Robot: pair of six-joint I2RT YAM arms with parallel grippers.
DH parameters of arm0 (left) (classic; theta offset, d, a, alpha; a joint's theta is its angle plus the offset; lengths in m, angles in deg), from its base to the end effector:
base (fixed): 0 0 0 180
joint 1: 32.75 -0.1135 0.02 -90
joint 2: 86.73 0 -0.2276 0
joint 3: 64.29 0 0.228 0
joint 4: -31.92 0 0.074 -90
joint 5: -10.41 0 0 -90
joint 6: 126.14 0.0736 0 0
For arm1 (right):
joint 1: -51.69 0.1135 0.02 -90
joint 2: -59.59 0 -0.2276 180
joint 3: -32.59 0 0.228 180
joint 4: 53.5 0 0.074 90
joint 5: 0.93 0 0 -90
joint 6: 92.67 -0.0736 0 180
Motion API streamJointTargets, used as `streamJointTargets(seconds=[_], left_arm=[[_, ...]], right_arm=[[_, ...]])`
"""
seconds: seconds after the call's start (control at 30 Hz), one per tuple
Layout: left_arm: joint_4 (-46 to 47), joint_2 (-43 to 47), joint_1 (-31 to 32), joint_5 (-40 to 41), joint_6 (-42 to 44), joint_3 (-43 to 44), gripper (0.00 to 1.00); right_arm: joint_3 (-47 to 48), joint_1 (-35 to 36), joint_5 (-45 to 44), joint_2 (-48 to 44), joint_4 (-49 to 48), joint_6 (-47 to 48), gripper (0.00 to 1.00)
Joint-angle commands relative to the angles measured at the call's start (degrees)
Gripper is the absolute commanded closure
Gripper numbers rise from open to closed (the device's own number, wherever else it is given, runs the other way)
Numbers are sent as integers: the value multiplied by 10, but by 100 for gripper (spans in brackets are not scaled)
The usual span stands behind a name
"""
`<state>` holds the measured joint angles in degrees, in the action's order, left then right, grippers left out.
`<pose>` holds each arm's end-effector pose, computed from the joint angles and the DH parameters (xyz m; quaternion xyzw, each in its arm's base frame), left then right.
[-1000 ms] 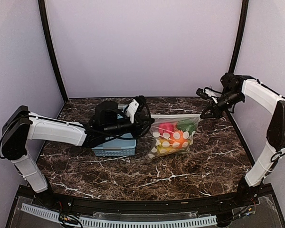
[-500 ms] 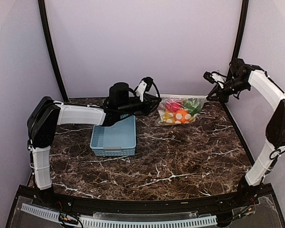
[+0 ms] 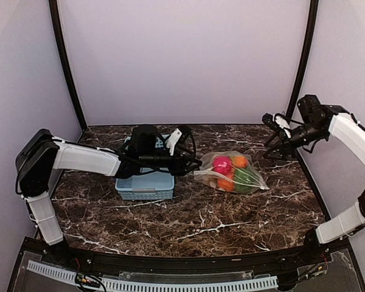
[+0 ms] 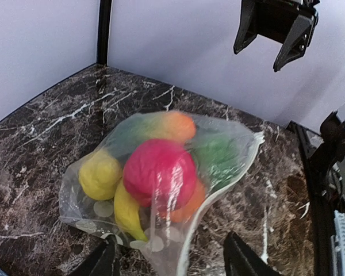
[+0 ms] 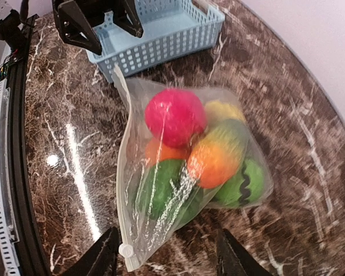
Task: Place the food in the zip-top bag and seal the zipper
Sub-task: Place the zipper food storage bag at the center of the board, then reset both arms
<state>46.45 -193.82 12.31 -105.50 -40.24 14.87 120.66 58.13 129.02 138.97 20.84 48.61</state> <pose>0.2772 -0.3233 0.1918 0.3978 0.6678 -0.4112 0.4761 0.2503 0.0758 0.2528 -0.5065 0.7698 0.2331 0.3106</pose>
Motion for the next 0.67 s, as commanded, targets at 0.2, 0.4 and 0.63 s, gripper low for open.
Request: streamJointTargets(seconds=[0.2, 0.4, 0.63], left_arm=[[-322, 199, 6, 244, 35, 72, 11], [-471, 235, 5, 418, 20, 126, 1], [-458, 288, 5, 451, -7, 73, 1]], right_arm=[[78, -58, 57, -27, -168, -252, 1], [61, -85, -37, -60, -326, -438, 1], [23, -85, -45, -79, -365, -478, 1]])
